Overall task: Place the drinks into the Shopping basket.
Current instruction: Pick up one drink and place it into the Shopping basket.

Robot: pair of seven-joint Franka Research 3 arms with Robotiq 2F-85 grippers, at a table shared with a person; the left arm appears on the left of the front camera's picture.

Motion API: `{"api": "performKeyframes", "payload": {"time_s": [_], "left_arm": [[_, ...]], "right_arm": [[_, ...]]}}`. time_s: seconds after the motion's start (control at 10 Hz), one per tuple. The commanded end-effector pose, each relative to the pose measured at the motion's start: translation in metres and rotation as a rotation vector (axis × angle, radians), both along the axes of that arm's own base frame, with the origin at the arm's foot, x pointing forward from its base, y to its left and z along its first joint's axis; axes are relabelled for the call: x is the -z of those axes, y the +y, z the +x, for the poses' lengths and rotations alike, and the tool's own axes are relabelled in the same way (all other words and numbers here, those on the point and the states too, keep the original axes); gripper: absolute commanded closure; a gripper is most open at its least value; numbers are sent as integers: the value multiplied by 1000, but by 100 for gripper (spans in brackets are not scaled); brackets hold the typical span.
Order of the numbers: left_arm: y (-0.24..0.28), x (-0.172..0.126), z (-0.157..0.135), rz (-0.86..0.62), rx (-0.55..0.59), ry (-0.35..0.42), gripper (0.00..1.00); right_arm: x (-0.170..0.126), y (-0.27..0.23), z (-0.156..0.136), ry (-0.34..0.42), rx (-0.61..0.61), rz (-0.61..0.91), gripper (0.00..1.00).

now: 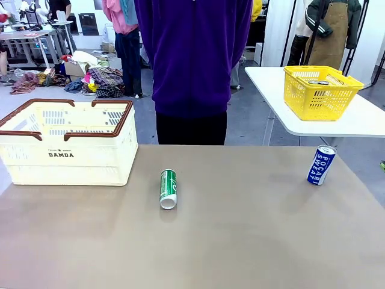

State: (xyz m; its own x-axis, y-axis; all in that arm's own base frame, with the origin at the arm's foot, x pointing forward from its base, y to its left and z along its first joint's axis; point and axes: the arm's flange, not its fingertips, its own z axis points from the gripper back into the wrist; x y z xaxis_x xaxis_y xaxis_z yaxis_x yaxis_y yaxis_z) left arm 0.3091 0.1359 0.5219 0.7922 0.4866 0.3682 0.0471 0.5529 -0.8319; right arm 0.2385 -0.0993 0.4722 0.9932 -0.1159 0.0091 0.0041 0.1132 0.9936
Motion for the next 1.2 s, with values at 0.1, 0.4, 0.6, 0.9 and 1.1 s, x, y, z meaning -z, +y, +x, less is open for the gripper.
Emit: {"api": "performKeyframes", "payload": {"time_s": [0.1,0.4,0.6,0.9,1.1], "left_arm": [[-153,-73,36,339,228,154,0],[-327,-23,60,682,361,234,0],[-403,20,51,819,413,182,0],[-400,20,33,759,436,202,0],[-400,20,33,759,436,202,0]], "right_arm": [[-6,-1,2,-17,-2,14,0],[-6,-1,2,-17,-2,14,0],[-6,-1,2,-17,-2,14,0],[-6,-1,2,-17,-2,14,0],[-6,-1,2,-17,-2,14,0]]}}
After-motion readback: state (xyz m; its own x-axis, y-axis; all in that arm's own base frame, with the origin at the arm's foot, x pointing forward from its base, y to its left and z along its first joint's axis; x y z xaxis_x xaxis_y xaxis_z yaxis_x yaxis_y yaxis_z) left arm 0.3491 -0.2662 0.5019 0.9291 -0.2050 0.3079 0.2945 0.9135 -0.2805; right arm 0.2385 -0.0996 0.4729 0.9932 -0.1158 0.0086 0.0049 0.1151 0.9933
